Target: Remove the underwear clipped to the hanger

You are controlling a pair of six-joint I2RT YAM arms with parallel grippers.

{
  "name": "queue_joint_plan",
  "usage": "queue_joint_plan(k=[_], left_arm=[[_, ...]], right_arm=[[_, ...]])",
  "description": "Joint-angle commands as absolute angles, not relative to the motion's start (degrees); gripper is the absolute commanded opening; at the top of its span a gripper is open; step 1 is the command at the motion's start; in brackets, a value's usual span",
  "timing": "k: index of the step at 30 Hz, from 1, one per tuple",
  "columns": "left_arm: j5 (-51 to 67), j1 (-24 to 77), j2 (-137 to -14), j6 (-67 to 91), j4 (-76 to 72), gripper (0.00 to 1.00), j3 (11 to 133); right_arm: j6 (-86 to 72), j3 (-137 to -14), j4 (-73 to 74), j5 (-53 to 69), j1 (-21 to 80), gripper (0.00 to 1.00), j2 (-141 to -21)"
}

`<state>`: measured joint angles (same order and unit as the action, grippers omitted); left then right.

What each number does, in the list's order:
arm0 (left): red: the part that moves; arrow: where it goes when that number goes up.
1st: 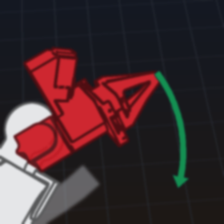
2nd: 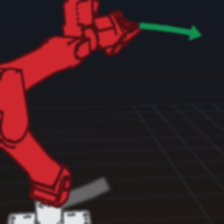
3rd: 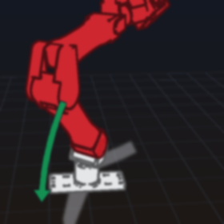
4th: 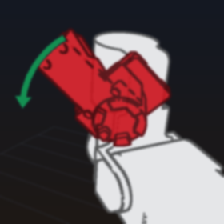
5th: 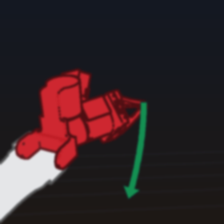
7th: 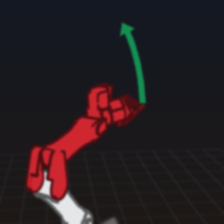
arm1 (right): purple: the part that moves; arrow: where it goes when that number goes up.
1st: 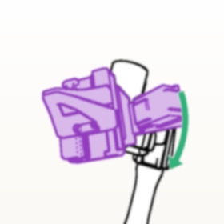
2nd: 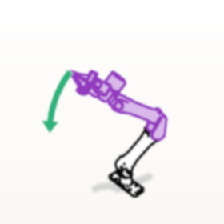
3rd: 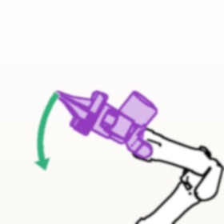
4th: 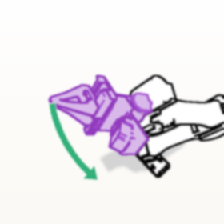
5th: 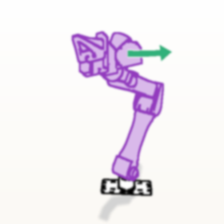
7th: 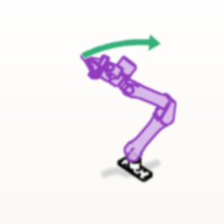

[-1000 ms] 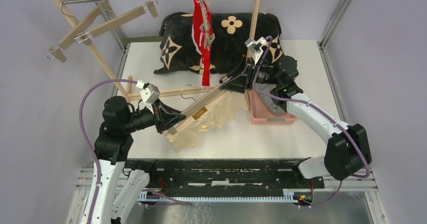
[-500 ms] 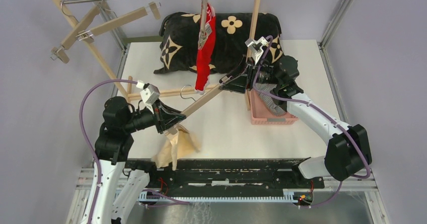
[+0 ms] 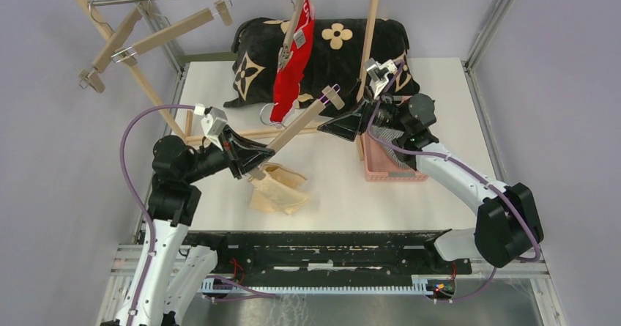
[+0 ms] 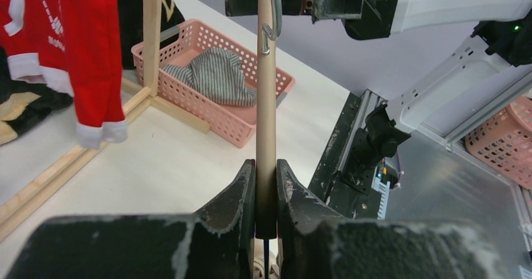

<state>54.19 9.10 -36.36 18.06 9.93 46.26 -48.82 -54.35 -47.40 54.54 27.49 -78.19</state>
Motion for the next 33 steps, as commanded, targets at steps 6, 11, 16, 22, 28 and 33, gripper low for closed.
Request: queue_joint_plan(k=[6, 11, 16, 22, 28, 33], left_arm=[[53.49, 11.51, -40.52, 31.38, -12.42, 0.03, 43.38], [52.11, 14.01, -42.43, 33.48, -16.93, 0.03, 42.89], [50.89, 15.92, -43.04, 34.16, -18.42, 0.03, 42.61], [48.55, 16.50, -42.64, 35.34, -19.89, 0.03, 40.94], [47.22, 16.90, -42.69, 36.77, -22.30, 0.03, 39.12], [45.59, 17.40, -42.41, 39.58, -29.07, 0.03, 36.92]], right_arm=[[-53.86, -53.92, -66.63, 48.47, 32.61, 0.77, -80.22], [-55.84, -55.53, -70.36, 47.20, 34.24, 0.74, -82.58], [-57.13, -56.25, -73.04, 45.58, 34.41, 0.64, -84.36], [-58.57, -58.14, -74.47, 46.14, 34.54, 0.20, -85.85], [-57.66, -57.88, -75.11, 46.08, 34.77, 0.01, -85.55], [-53.86, -56.82, -71.95, 44.64, 34.94, 0.13, -84.10]])
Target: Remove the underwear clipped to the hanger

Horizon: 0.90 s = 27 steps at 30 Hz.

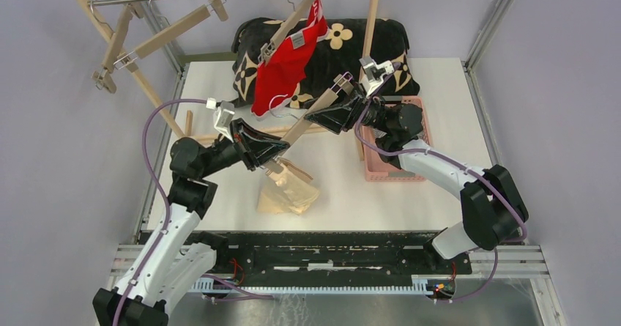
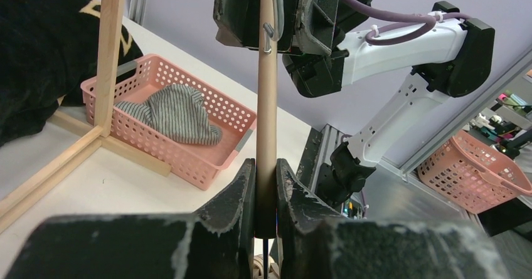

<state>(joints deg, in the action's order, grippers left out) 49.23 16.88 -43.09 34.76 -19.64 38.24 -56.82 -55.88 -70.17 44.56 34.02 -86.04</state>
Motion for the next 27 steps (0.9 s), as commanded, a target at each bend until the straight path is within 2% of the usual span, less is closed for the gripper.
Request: queue_joint_plan(k=[1, 4, 7, 15, 27], left_arm=[[45.02, 17.48, -41.85, 40.10, -30.98, 0.03, 36.19], [41.71, 17.74, -39.75, 40.62, -34.29, 0.03, 34.62], [41.10, 17.91, -38.86, 40.24, -34.41, 0.03, 34.18], [38.87, 19.01, -39.81, 43.97, -42.56, 0.03, 29.55], [35.54, 25.10, -42.24, 44.12, -48.32, 0.03, 27.63]], right_arm=[[-53.35, -56.22, -72.51, 44.08, 34.99, 0.31, -83.76], [-50.67, -52.88, -74.79, 41.28, 34.98, 0.56, -81.81], [-47.02, -50.34, -73.21, 38.17, 35.17, 0.64, -79.14], [-40.75, -47.50, -69.82, 31.73, 36.83, 0.65, -75.09], [-41.34, -51.05, -72.45, 29.47, 38.05, 0.64, -78.86]])
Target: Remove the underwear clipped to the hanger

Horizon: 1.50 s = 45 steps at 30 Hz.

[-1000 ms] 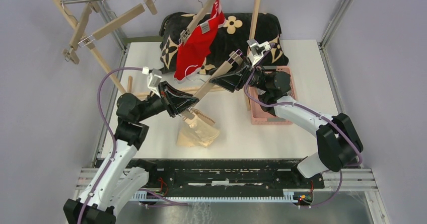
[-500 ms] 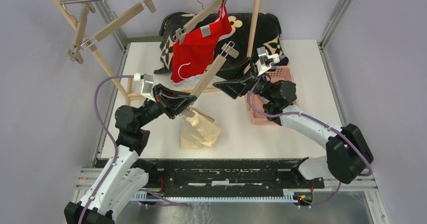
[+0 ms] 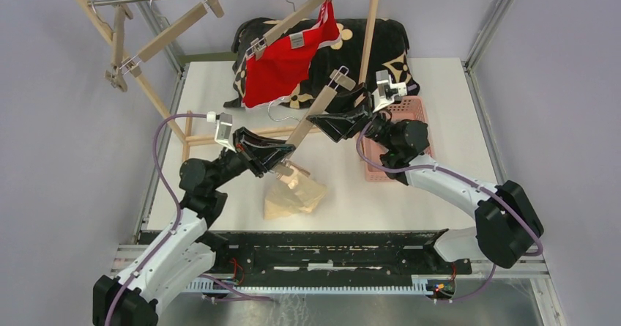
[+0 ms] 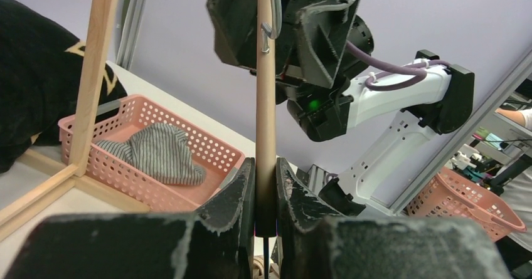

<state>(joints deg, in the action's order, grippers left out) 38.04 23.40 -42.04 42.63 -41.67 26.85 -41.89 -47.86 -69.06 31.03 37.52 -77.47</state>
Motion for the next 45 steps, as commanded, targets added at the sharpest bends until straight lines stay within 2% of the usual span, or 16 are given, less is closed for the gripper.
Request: queue_joint_plan(k=[1, 3, 5, 7, 8, 9, 14, 15, 17, 19, 21, 22, 30, 45], left_arm=[[35.45, 25.54, -42.41, 44.09, -48.34, 0.03, 27.80], [35.15, 26.48, -42.85, 43.87, -48.34, 0.03, 27.92], [34.47, 27.10, -43.14, 43.43, -48.30, 0.03, 27.75], [34.13, 27.58, -43.33, 43.09, -48.09, 0.03, 27.62], [33.95, 27.68, -43.40, 42.99, -48.08, 0.03, 27.52], [33.81, 27.84, -43.42, 42.86, -48.03, 0.03, 27.49], [32.68, 28.01, -42.80, 41.08, -43.23, 0.04, 28.69], [32.66, 27.95, -42.55, 40.17, -41.89, 0.11, 29.13], [32.75, 27.98, -41.66, 38.43, -38.79, 0.33, 29.90], [31.95, 27.96, -40.49, 36.12, -34.50, 0.43, 30.84], [29.95, 27.96, -38.84, 33.57, -29.55, 0.69, 31.67], [28.84, 27.97, -38.06, 32.07, -26.70, 0.72, 31.86], [25.00, 27.95, -32.96, 28.85, -19.47, 0.80, 29.66], [22.97, 27.95, -35.98, 29.80, -21.79, 0.84, 28.89]], right_arm=[[-41.38, -51.33, -72.47, 29.26, 38.08, 0.64, -79.13], [-41.31, -51.62, -72.44, 28.87, 38.07, 0.62, -79.65], [-41.31, -51.76, -72.19, 28.73, 38.10, 0.50, -79.92], [-41.14, -51.85, -72.20, 28.83, 38.14, 0.16, -79.98], [-41.07, -51.86, -71.87, 28.72, 38.12, 0.03, -79.94], [-40.61, -51.78, -71.35, 28.74, 38.16, 0.01, -79.70], [-39.20, -51.77, -69.01, 29.63, 38.20, 0.01, -78.49], [-38.87, -51.84, -68.38, 29.54, 38.15, 0.01, -78.17], [-38.40, -51.57, -67.60, 29.59, 38.18, 0.01, -77.36], [-38.12, -51.18, -67.18, 29.45, 38.17, 0.01, -76.37], [-37.62, -50.90, -66.49, 29.27, 38.16, 0.01, -75.46], [-37.25, -50.70, -66.04, 28.95, 38.20, 0.01, -74.72], [-37.20, -50.70, -65.24, 27.83, 38.15, 0.01, -72.92], [-40.06, -50.62, -67.34, 28.96, 38.20, 0.01, -71.88]])
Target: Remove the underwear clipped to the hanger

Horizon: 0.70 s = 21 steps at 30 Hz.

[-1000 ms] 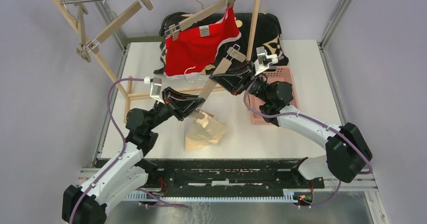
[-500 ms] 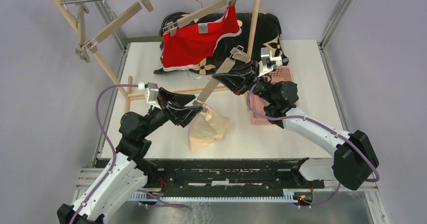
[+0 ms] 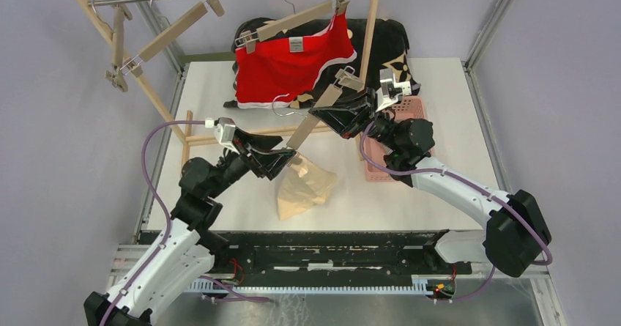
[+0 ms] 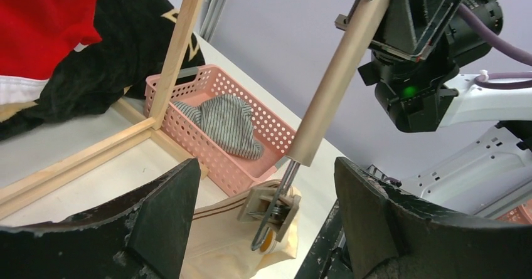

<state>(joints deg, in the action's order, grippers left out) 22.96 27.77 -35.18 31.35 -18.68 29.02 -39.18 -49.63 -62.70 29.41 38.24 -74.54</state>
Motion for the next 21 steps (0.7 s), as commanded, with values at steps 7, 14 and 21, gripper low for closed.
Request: queue_joint_plan(k=[7, 14, 21], left_arm=[[26.80, 27.97, -37.04, 32.29, -26.15, 0.84, 26.96], [31.90, 28.00, -36.67, 33.42, -34.74, 0.53, 24.13], [30.09, 27.93, -36.18, 33.61, -38.93, 0.28, 23.02]], right_arm=[[-39.60, -50.78, -67.37, 27.79, 38.17, 0.01, -71.63], [-39.57, -51.59, -67.15, 27.09, 38.19, 0.01, -72.57], [-39.81, -51.40, -66.80, 27.22, 38.18, 0.01, -73.16]])
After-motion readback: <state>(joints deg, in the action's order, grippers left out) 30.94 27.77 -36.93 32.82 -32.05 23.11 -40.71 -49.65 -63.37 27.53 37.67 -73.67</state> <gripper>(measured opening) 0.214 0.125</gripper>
